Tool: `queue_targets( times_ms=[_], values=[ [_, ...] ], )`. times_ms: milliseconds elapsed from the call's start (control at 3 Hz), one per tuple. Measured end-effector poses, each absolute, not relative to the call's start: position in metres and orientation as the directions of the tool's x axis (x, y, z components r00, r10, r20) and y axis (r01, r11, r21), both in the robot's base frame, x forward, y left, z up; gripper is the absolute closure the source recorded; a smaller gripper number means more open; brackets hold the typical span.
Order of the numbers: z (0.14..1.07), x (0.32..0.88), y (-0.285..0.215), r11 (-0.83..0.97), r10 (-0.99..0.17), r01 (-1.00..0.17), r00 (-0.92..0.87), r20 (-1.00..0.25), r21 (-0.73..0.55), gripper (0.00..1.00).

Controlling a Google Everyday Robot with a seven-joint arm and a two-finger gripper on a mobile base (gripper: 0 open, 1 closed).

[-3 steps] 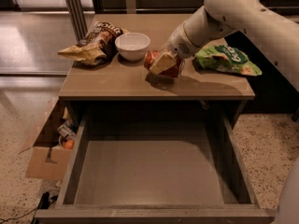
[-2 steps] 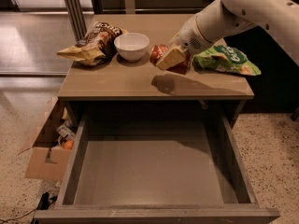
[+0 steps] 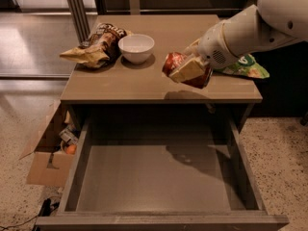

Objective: Place coke can into top drawer

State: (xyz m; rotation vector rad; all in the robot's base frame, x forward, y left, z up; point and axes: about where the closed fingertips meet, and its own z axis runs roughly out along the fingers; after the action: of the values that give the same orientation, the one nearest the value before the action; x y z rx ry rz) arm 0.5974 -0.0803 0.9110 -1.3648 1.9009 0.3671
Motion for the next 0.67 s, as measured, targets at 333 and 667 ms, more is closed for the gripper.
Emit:
queue_targets(
  times_ms=[333, 667],
  values=[
    [0.902, 0.559, -0.081, 0.403, -0.665, -0.898, -0.155, -0.731, -0.177, 1.00],
    [0.881, 0.524, -0.083, 0.430, -0.634, -0.892, -0.192, -0.749, -0.136, 1.00]
  ],
)
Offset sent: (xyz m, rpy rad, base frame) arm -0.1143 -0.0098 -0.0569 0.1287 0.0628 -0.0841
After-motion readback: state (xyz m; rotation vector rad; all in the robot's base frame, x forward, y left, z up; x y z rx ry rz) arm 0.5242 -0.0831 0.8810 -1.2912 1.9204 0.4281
